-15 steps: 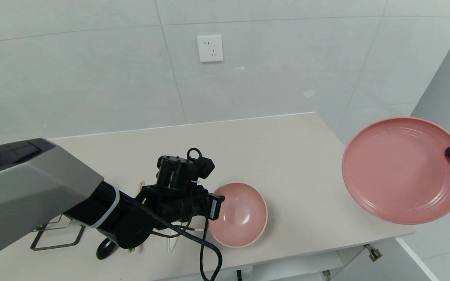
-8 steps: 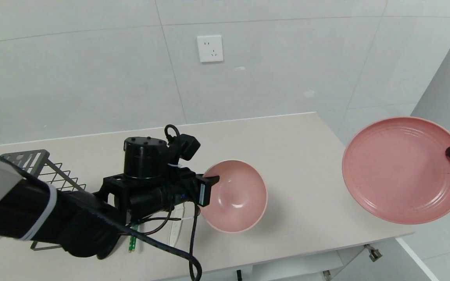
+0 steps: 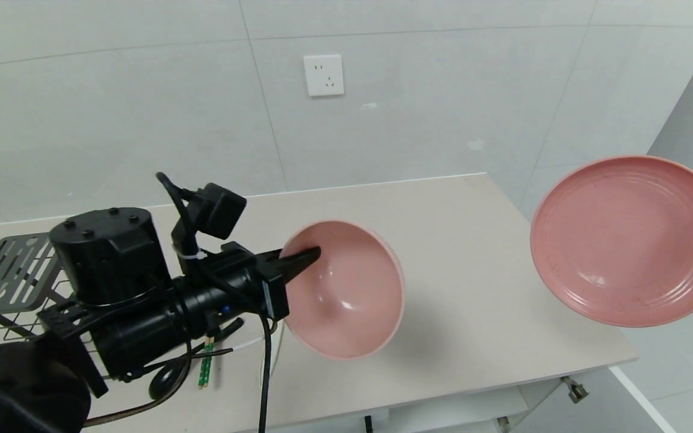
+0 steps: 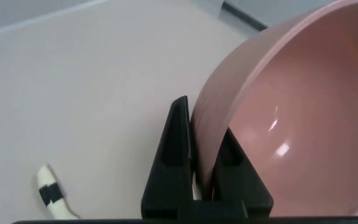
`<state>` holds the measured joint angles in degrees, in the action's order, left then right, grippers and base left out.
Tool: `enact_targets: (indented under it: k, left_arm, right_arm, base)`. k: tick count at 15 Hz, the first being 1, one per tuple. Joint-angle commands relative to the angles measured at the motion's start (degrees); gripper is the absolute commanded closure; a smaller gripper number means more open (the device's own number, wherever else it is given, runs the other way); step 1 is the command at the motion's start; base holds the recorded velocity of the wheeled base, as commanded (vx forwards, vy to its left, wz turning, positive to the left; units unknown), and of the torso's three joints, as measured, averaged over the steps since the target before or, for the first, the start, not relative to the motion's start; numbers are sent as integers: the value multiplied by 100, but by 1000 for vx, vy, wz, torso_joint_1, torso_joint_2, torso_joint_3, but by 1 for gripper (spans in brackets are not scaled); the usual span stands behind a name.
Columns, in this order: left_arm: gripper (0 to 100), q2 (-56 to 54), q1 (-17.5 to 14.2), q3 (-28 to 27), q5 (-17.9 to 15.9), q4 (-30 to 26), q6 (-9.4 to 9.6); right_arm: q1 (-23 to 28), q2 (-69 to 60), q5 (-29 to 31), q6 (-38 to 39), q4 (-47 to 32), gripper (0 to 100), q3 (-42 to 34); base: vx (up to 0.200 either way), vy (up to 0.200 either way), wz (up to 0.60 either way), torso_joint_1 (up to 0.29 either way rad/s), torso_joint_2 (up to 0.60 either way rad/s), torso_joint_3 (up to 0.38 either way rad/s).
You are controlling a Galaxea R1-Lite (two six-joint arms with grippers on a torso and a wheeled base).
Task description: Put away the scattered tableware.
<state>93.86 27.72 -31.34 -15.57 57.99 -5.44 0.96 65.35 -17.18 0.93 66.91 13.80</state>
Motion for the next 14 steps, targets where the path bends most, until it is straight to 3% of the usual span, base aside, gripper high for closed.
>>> enact_targets:
  k: [1, 3, 4, 6, 9, 11, 12, 13, 14]
  left_arm:
    - [100, -359, 5, 339, -43, 415, -89]
    - [100, -605, -21, 489, 142, 388, -89]
    - [100, -851, -21, 664, 634, 336, -89]
    - [100, -1194, 14, 937, 1100, 177, -133]
    - [100, -1546, 146, 1271, 1029, 758, -335]
    - [100, -1748, 163, 1491, 1038, 863, -309]
    - [100, -1827, 155, 1570, 1179, 845, -247]
    - [100, -1792, 146, 1596, 1601, 758, 60]
    - [100, -1783, 146, 1579, 2075, 749, 482]
  right_arm:
    - [-255, 21, -31, -5, 67, 100, -70]
    - [-404, 21, -75, -189, 85, 100, -114]
    - [-422, 12, -75, -462, 111, 100, -220]
    - [-650, -23, -58, -576, 252, 100, -290]
    - [-966, -49, -58, -22, 305, 100, -325]
    - [-1028, -67, -67, 584, 340, 100, -299]
    - [-1028, -67, -67, 602, 340, 100, -308]
    - [-1028, -84, -49, 558, 349, 100, -308]
    - [-1028, -119, -31, 470, 340, 100, -264]
  base:
    - [0, 0, 0, 0, 0, 0]
    - [0, 0, 0, 0, 0, 0]
    - [0, 0, 0, 0, 0, 0]
    - [0, 0, 0, 0, 0, 0]
    - [0, 0, 0, 0, 0, 0]
    - [0, 0, 0, 0, 0, 0]
    - [0, 0, 0, 0, 0, 0]
    - [0, 0, 0, 0, 0, 0]
    - [0, 0, 0, 0, 0, 0]
